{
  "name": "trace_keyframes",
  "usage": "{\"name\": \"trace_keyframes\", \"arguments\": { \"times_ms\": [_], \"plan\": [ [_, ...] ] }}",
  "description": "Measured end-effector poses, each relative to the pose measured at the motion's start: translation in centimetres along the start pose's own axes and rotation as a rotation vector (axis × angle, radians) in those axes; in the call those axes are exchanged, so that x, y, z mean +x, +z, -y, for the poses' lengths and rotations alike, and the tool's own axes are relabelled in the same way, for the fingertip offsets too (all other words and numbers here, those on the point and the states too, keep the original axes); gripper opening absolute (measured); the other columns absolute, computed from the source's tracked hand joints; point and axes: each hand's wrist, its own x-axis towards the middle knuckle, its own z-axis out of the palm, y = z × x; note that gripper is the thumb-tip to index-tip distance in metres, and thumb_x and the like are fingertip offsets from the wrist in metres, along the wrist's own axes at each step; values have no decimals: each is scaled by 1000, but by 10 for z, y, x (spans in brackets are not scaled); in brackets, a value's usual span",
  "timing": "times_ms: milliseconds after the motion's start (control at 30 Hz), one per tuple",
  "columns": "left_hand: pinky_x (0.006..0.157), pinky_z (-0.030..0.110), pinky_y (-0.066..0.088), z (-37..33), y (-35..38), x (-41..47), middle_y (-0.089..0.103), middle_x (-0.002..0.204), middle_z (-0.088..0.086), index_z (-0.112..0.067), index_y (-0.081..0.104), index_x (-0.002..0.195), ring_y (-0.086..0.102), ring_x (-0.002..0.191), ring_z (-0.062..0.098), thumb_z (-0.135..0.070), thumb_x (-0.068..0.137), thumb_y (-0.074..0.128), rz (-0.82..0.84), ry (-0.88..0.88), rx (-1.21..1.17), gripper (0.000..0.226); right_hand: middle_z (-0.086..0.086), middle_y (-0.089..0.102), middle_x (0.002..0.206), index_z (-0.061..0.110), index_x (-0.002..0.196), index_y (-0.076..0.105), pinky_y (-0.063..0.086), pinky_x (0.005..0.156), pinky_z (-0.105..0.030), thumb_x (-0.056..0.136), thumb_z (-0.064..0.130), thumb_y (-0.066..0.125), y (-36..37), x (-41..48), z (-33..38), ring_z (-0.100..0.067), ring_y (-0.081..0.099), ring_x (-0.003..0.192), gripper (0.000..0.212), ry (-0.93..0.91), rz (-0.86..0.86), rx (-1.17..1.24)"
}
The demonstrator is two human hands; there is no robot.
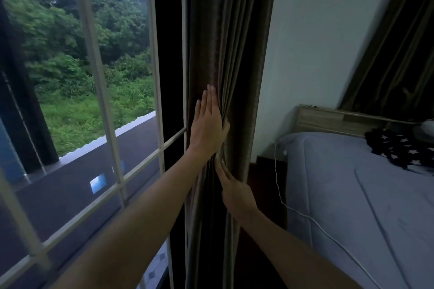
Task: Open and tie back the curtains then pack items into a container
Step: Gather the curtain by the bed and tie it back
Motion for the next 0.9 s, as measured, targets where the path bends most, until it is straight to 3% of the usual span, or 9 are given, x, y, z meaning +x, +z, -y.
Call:
{"name": "trace_keyframes", "arguments": {
  "times_ms": [67,133,233,300,367,500,700,800,900],
  "plan": [
    [122,42,5,-5,4,2,-10,159,14,-2,-11,149,-8,147,22,-25,96,46,17,-16,1,81,4,1,163,38,141,-34,59,56,-38,87,6,54,7,-4,-3,-25,69,72,108,-14,45,-4],
    [122,41,4,-7,7,4,-12,159,15,-2,-13,148,-10,147,22,-21,97,42,12,-30,0,78,1,23,158,44,141,-30,58,65,-41,90,10,49,13,-14,-10,-30,68,80,101,-60,167,60],
    [122,40,2,-4,11,7,-14,158,15,-1,-16,146,-12,146,23,-22,98,29,1,-20,55,69,-2,50,141,46,150,-1,57,73,-39,92,27,46,14,-28,-29,-28,66,94,76,-163,244,160],
    [121,38,-2,0,12,10,-16,158,15,-1,-18,146,-14,146,22,-29,95,20,7,-6,80,69,2,50,141,35,146,30,53,85,-30,92,31,50,5,-20,-48,-23,60,111,58,-106,22,267],
    [121,36,-3,2,14,14,-17,158,13,-2,-19,145,-17,145,19,-31,96,21,5,-3,79,69,-2,53,135,25,139,45,48,93,-28,89,24,57,-13,10,-72,-21,54,117,51,-21,-274,364],
    [121,35,-5,-4,19,20,-18,158,9,-9,-26,140,-21,142,14,-21,97,32,-10,-45,29,73,-13,42,140,15,144,36,40,105,-36,87,24,64,-69,101,-109,-24,41,127,64,101,-488,551],
    [116,29,-9,-15,34,28,-14,159,11,-6,-20,146,-19,141,11,-18,97,38,-43,-103,95,77,-12,55,125,15,150,23,43,86,-26,84,12,70,-80,170,-119,-19,55,107,81,44,-422,668],
    [115,27,-10,-18,38,32,-14,159,10,-6,-21,145,-18,138,7,-13,95,38,-43,-139,90,78,-17,48,123,13,152,20,41,82,-24,84,4,68,-56,171,-119,-27,55,100,83,58,-392,675],
    [117,27,-9,-22,39,33,-15,159,9,-8,-23,144,-18,137,5,-10,94,38,-32,-165,64,79,-18,41,123,15,152,15,39,83,-22,84,1,67,-41,169,-123,-19,48,92,87,58,-399,682]
  ]
}}
